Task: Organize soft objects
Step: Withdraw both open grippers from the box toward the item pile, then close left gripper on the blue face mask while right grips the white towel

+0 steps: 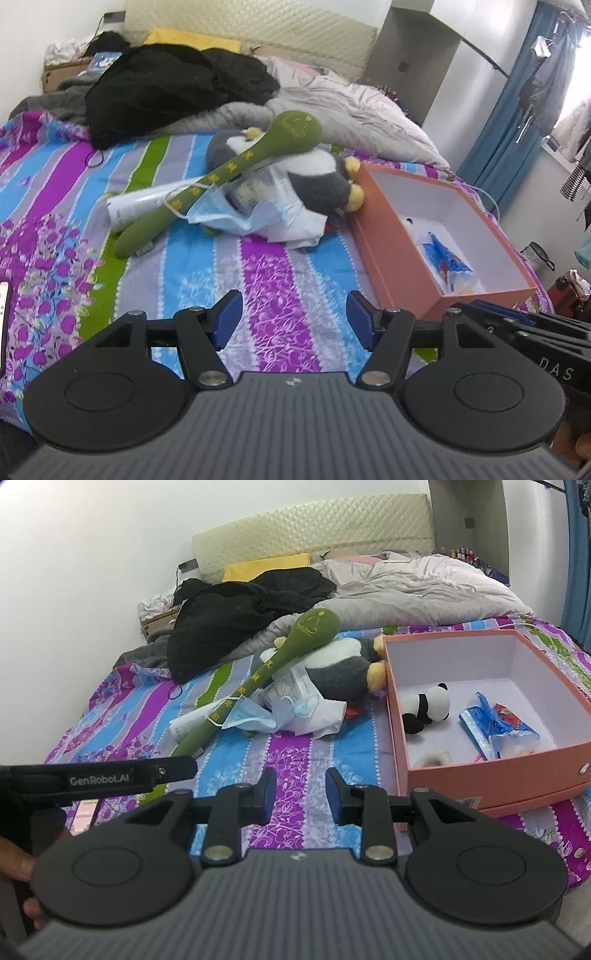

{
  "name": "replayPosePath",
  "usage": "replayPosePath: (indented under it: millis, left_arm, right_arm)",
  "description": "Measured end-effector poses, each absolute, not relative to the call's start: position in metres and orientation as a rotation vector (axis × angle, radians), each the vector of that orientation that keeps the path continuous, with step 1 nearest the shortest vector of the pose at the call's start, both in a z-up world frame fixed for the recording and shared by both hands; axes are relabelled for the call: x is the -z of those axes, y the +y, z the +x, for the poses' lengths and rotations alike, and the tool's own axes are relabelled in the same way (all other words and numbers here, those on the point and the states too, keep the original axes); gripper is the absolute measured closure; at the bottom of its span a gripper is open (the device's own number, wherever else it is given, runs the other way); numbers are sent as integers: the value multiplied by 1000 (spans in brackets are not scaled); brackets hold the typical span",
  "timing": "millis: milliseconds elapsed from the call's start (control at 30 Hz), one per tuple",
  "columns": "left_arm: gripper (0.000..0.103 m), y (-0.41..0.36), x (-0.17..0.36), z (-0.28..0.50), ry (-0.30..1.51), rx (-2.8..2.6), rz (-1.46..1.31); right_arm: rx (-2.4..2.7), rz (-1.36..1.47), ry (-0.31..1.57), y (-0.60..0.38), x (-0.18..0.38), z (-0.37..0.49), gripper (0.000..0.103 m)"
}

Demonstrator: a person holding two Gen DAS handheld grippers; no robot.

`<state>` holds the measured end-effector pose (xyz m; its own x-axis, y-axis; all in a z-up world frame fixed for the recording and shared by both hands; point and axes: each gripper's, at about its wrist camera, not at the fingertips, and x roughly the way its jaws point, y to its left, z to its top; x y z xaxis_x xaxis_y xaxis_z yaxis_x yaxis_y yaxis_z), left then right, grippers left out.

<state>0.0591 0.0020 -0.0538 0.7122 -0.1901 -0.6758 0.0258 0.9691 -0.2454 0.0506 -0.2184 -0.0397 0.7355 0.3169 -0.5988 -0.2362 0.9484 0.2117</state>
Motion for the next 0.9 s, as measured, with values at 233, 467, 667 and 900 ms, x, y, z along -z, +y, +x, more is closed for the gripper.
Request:
replayPosePath:
  millis: [233,467,667,900]
  left_arm:
    - [35,6,70,75,798,108,-225]
    - [35,9,89,105,836,107,-227]
    - [35,15,110,138,877,84,-219]
    - [35,17,137,180,923,79,-170]
  right_arm:
    - [-300,116,705,-214,52,64,71]
    - [-298,134,721,-206,58,91,71]
    - [-306,129,745,-196,70,124,71]
    - [-303,125,773,-187,87,168,71]
